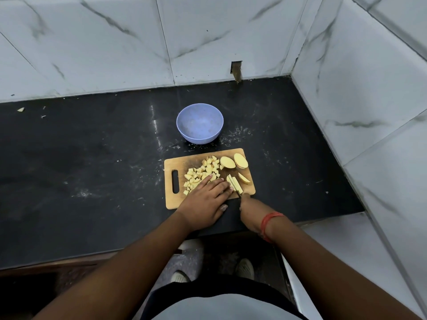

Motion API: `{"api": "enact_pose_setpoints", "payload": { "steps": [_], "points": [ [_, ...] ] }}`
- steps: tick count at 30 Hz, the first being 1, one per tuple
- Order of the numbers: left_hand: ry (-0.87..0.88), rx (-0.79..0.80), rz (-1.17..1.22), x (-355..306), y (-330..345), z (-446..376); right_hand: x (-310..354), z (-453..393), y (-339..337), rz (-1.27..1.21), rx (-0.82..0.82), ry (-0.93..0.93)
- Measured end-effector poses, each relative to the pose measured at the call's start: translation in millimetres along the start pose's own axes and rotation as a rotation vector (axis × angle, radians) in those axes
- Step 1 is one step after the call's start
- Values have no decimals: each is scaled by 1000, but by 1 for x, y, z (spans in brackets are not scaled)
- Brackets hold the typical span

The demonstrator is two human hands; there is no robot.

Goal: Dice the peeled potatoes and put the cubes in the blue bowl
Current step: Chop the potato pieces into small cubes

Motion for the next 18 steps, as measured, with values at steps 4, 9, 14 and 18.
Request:
{"api": "enact_pose_setpoints", "payload": {
  "steps": [4,9,14,18],
  "points": [
    [1,11,-15,0,0,-1,2,-2,3,5,3,-4],
    [-6,35,-32,1,0,-3,-21,16,22,53,49,17],
    [-14,26,-32,-1,-1,-5,-52,24,28,25,113,2],
    [-6,21,-43,-1,-4,-9,-53,20,13,43,68,-41]
  ]
}}
Point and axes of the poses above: each hand's wrist, its own z-axis away from the middle knuckle, its own y-axis out of the palm, x = y × z, the point moved 7 cm from there along -z, towards the middle knuckle, and after that the axes turned 10 degrees about y, right-handed, at the moved point
